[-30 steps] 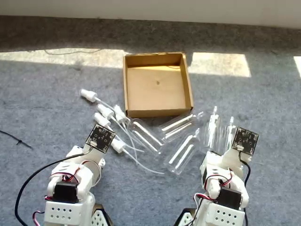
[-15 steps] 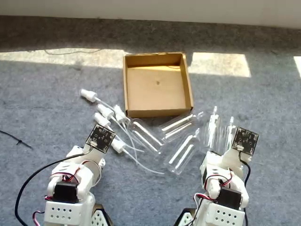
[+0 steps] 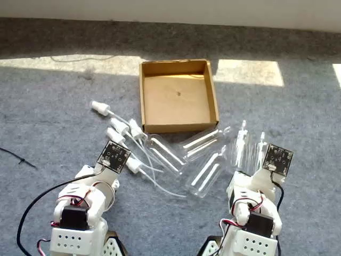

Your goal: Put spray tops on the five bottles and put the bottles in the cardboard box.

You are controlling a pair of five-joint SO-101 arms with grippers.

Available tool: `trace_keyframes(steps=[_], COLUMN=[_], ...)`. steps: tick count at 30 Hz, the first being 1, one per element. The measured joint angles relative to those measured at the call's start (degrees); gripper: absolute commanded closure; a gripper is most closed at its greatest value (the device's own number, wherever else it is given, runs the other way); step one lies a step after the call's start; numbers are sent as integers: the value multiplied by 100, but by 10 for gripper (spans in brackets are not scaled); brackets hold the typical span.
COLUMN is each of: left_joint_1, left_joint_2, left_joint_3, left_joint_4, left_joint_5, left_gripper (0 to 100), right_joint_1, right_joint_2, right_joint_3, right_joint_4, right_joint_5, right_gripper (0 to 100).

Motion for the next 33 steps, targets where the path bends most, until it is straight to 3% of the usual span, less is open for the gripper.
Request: trace_keyframes(steps=[19,25,28,33], left_joint_1=[0,0,0,0], left_joint_2=[0,0,-9,-9], left_joint_3=[0,0,0,0], left_joint_4=[325,334,334,334], left_joint_5=[0,0,0,0], left_gripper=[922,922,922,923], right_joint_1=[44,949,1310,1327], right_joint_2=[0,0,0,0], right_joint_3=[0,0,-44,-958], right_joint_4=[-273,-1407,-1618,-1407], right_joint_5=[44,1582,1855,2066], right_gripper=[981,981,979,909])
